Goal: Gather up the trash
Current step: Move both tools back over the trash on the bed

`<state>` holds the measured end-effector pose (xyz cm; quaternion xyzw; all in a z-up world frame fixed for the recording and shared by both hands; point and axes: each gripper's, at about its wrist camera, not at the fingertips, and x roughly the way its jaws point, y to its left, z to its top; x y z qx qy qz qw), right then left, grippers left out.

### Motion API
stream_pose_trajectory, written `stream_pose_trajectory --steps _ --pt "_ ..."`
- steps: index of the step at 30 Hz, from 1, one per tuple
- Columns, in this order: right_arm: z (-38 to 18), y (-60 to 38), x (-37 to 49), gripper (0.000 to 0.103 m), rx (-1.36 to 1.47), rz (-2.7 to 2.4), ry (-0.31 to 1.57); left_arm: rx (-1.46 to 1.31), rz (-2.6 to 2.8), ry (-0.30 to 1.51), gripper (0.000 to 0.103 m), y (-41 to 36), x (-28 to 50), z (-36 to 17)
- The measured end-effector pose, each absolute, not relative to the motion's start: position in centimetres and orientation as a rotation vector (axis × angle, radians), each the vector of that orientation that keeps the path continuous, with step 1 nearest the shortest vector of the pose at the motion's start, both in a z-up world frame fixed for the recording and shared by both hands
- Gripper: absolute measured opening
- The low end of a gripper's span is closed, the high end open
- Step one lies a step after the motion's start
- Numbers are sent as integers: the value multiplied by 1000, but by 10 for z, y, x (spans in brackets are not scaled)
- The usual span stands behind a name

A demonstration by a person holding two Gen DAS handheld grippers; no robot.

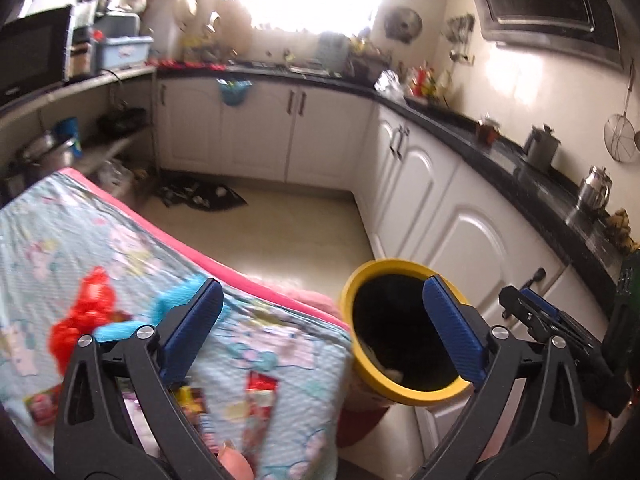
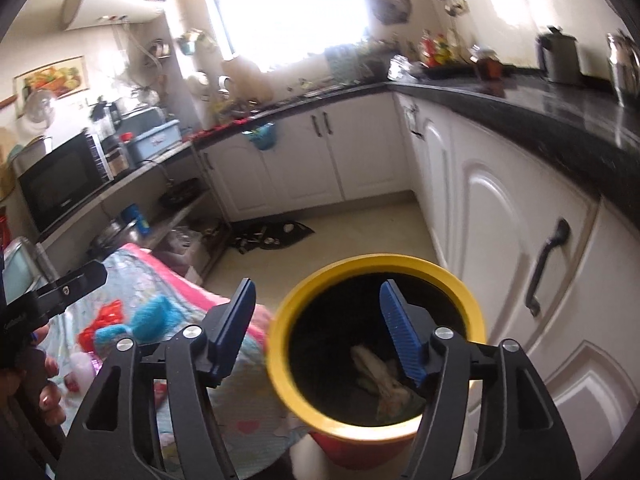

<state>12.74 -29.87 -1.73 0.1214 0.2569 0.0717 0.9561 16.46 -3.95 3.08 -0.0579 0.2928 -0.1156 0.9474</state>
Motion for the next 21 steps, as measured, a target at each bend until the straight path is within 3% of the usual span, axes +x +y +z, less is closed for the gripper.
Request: stream_pose_trajectory --steps 7,21 --pt "11 -265 114 72 209 240 469 -110 -157 518 92 -5 130 52" --pt "41 -209 98 75 146 395 439 -158 -31 467 92 64 80 63"
